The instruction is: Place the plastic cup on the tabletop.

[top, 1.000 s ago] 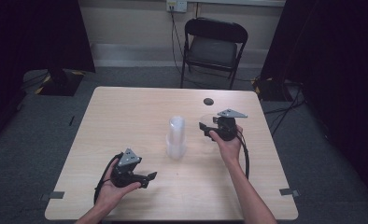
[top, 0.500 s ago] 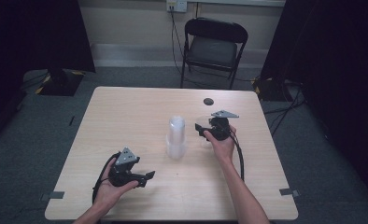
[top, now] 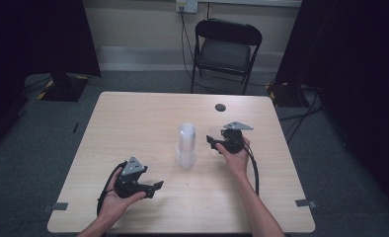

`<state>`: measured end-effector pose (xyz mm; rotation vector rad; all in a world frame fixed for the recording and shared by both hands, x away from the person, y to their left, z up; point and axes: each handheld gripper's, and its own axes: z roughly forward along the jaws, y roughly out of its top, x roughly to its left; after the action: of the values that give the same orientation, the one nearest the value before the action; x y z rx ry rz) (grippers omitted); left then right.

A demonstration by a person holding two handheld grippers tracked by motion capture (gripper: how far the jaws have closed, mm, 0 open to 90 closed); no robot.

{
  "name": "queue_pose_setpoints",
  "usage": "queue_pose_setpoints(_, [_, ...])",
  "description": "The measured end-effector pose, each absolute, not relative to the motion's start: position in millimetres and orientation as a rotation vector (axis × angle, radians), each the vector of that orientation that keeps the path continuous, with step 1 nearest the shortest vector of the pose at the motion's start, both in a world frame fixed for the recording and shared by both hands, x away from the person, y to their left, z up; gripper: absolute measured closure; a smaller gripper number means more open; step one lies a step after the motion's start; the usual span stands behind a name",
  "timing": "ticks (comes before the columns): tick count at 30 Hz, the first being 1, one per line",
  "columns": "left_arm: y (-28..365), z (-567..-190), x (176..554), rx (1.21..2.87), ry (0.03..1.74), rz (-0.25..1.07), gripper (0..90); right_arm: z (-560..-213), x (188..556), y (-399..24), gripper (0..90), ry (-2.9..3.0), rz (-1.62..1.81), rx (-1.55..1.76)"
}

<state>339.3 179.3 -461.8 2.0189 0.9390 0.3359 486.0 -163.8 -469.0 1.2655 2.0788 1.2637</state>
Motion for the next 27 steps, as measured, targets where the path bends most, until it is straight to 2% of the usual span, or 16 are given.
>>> queue_pose_setpoints(21, [180, -463, 340, 2.009, 0.95, 0.356, 17.7, -472, 474, -171, 28.0, 2.121, 1.206, 1.261])
queue_pose_setpoints(27, [182, -462, 341, 2.007, 0.953, 0.361, 17.8, -476, 473, -172, 22.1, 2.144, 1.201, 1.281])
